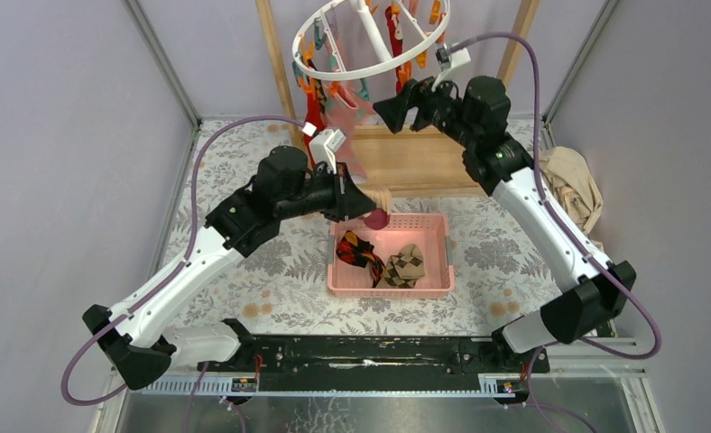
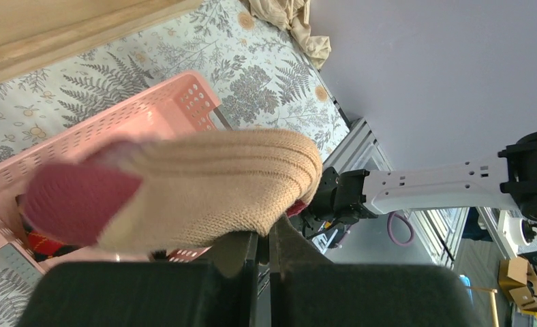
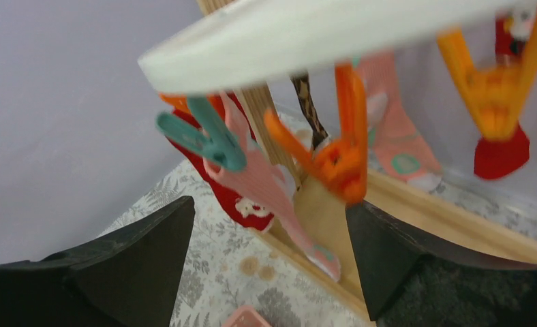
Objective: Remove the socks clipped to the hanger
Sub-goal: Remove the sock from the hanger, then place the sock in the bin, then remove the sock from the hanger.
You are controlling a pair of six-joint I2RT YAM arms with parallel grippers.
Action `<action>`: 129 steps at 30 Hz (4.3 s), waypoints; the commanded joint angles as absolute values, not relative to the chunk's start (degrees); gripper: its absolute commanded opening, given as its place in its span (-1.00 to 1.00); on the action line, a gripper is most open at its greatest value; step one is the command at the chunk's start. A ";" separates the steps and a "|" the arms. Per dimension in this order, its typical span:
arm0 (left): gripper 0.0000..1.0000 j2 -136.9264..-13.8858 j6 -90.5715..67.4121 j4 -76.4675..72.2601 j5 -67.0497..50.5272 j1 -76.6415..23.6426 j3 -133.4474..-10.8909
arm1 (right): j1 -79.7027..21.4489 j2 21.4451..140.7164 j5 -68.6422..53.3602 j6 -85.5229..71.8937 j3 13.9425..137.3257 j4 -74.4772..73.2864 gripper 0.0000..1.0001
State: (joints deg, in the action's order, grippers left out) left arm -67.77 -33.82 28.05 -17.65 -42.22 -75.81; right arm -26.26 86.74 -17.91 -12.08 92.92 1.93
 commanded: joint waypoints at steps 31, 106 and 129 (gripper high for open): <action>-0.47 -99.87 -31.83 3.88 -13.37 -50.40 -70.88 | -21.63 63.13 -3.29 -20.03 64.81 -11.63 0.89; 0.97 -65.33 -32.85 32.24 13.96 -45.09 -63.85 | -28.83 110.59 -31.43 -26.23 75.50 35.94 -0.67; 0.97 -63.37 -33.24 32.87 15.22 -45.00 -64.39 | -28.74 83.46 -33.51 -25.82 65.42 18.35 -0.89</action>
State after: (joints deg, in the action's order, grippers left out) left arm -63.07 -33.54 33.65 14.50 -45.28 -63.00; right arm -28.29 87.70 -32.23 -26.20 67.00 21.19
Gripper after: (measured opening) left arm 0.984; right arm 0.099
